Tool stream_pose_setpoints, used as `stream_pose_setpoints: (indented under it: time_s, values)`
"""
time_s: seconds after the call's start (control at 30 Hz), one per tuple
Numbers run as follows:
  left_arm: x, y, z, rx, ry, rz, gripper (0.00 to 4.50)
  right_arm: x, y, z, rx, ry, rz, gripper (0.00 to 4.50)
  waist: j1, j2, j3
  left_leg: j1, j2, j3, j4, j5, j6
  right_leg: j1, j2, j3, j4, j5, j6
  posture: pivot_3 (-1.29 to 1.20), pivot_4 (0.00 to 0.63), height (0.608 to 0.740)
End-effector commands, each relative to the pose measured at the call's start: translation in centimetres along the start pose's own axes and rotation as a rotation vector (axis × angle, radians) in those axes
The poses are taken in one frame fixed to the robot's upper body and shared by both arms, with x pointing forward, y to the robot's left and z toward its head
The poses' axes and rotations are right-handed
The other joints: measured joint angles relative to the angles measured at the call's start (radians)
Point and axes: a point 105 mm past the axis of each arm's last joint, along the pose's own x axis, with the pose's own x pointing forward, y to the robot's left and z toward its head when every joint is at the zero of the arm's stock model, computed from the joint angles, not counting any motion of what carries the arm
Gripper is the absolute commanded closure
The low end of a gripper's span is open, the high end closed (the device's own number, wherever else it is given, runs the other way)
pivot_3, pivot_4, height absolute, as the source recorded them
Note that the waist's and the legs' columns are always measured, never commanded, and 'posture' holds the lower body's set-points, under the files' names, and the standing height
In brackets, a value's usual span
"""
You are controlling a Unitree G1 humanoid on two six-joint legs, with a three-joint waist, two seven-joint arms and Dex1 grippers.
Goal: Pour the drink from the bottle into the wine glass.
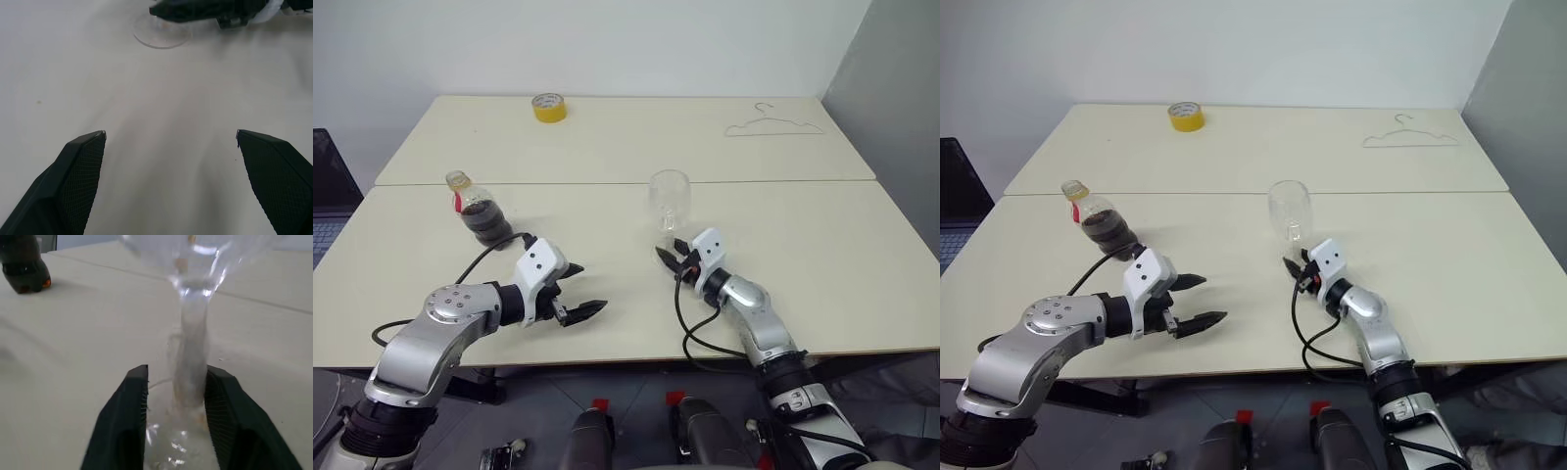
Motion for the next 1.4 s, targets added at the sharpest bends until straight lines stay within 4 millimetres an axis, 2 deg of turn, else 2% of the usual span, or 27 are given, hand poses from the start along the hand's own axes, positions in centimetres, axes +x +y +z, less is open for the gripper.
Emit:
stream_pose_setpoints:
  time_s: [0.03, 0.17, 0.27, 0.4, 0.53, 0.63, 0.73, 0.8, 0.87, 0.93, 0.97, 1.03, 1.23, 1.3, 1.4]
  values:
    - [-0.2, 0.2, 0.7, 0.035, -0.024, 0.011, 0.0, 0.0, 0.0, 1.1, -0.01, -0.038, 0.013, 1.37, 0.0, 0.0, 0.0, 0.0, 0.0, 0.0, 0.0, 0.0, 0.0, 0.0, 0.0, 0.0, 0.0, 0.0, 0.0, 0.0, 0.15, 0.74]
    - [-0.4, 0.5, 0.6, 0.032, -0.022, 0.022, 0.0, -0.3, -0.2, 1.2, -0.026, -0.034, 0.023, 0.03, 0.0, 0.0, 0.0, 0.0, 0.0, 0.0, 0.0, 0.0, 0.0, 0.0, 0.0, 0.0, 0.0, 0.0, 0.0, 0.0, 0.15, 0.74]
    - [-0.9, 1.3, 0.7, 0.036, -0.031, 0.061, 0.0, -0.7, -0.4, 1.8, -0.05, -0.031, 0.057, 0.03, 0.0, 0.0, 0.0, 0.0, 0.0, 0.0, 0.0, 0.0, 0.0, 0.0, 0.0, 0.0, 0.0, 0.0, 0.0, 0.0, 0.15, 0.74]
    - [-2.3, 3.2, 2.3, 0.015, -0.139, 0.154, 0.0, -2.4, -1.8, 3.3, -0.078, -0.002, 0.093, 0.03, 0.0, 0.0, 0.0, 0.0, 0.0, 0.0, 0.0, 0.0, 0.0, 0.0, 0.0, 0.0, 0.0, 0.0, 0.0, 0.0, 0.15, 0.74]
    - [-3.7, 3.5, 2.5, -0.017, -0.172, 0.155, 0.0, -4.6, -3.0, 4.1, -0.098, 0.075, 0.145, 0.03, 0.001, 0.0, 0.0, 0.0, 0.0, 0.0, 0.0, 0.0, 0.0, 0.0, 0.0, 0.0, 0.0, 0.0, 0.0, 0.0, 0.15, 0.74]
    - [-5.2, 3.8, 2.3, -0.053, -0.186, 0.166, 0.0, -7.0, -3.7, 4.6, -0.147, 0.182, 0.222, 0.03, 0.001, 0.0, 0.0, 0.0, 0.0, 0.001, 0.0, 0.0, 0.0, 0.0, 0.0, 0.0, -0.001, 0.0, 0.0, 0.0, 0.15, 0.74]
    - [-7.1, 4.1, 2.1, -0.084, -0.19, 0.185, 0.0, -9.2, -4.8, 6.1, -0.176, 0.26, 0.273, 0.03, 0.0, 0.0, 0.001, -0.001, 0.0, 0.001, 0.0, 0.0, 0.0, -0.001, 0.0, 0.0, -0.001, -0.001, -0.001, 0.0, 0.15, 0.74]
    - [-8.8, 4.5, 1.6, -0.108, -0.183, 0.232, 0.0, -10.5, -5.6, 8.0, -0.178, 0.289, 0.289, 0.03, -0.002, 0.0, 0.001, 0.0, 0.0, 0.001, 0.0, 0.0, 0.0, -0.001, 0.0, 0.0, -0.001, -0.003, -0.005, 0.0, 0.15, 0.74]
    - [-10.9, 5.1, 1.0, -0.137, -0.184, 0.31, 0.0, -11.5, -5.9, 10.7, -0.189, 0.279, 0.317, 0.03, -0.006, 0.001, 0.002, 0.0, 0.001, 0.001, 0.0, 0.0, 0.0, -0.001, -0.001, 0.0, -0.001, -0.003, -0.005, 0.0, 0.15, 0.74]
    - [-13.2, 6.3, 0.1, -0.182, -0.22, 0.411, 0.0, -11.9, -5.0, 15.2, -0.191, 0.193, 0.395, 0.03, -0.009, 0.001, 0.003, 0.0, 0.001, 0.002, 0.0, 0.0, 0.0, -0.002, -0.002, 0.0, -0.001, -0.004, -0.005, 0.0, 0.15, 0.74]
    - [-13.8, 6.6, -0.1, -0.195, -0.236, 0.44, 0.0, -12.0, -4.5, 16.6, -0.189, 0.163, 0.426, 0.03, -0.011, 0.001, 0.005, 0.0, 0.002, 0.002, 0.0, 0.0, 0.0, -0.002, -0.002, 0.0, -0.001, -0.004, -0.006, 0.0, 0.15, 0.74]
    - [-14.9, 8.6, -1.1, -0.208, -0.265, 0.576, 0.0, -11.8, -3.2, 19.4, -0.177, 0.079, 0.497, 0.03, -0.009, 0.001, 0.005, 0.001, 0.002, 0.001, 0.0, 0.0, 0.0, -0.002, -0.002, -0.001, 0.0, -0.004, -0.006, 0.0, 0.15, 0.74]
    - [-15.2, 10.9, -2.8, -0.215, -0.316, 0.785, 0.0, -11.3, -0.6, 24.1, -0.254, -0.058, 0.618, 0.03, 0.004, -0.002, 0.005, -0.002, 0.002, -0.001, 0.0, 0.0, 0.0, -0.001, -0.003, -0.003, -0.004, -0.004, -0.006, 0.0, 0.15, 0.74]
    - [-14.7, 11.4, -3.6, -0.234, -0.303, 0.813, 0.0, -11.2, 0.0, 24.8, -0.292, -0.078, 0.653, 0.03, 0.005, -0.002, 0.005, -0.004, 0.002, 0.0, 0.0, 0.0, 0.0, -0.002, -0.005, -0.002, -0.004, -0.004, -0.004, 0.0, 0.15, 0.74]
    - [-13.5, 12.2, -3.7, -0.224, -0.291, 0.829, 0.0, -11.0, 0.8, 24.9, -0.303, -0.084, 0.696, 0.03, 0.012, -0.003, 0.005, -0.004, 0.002, 0.001, -0.001, -0.001, 0.001, -0.002, -0.006, -0.002, -0.006, -0.003, 0.0, 0.0, 0.15, 0.74]
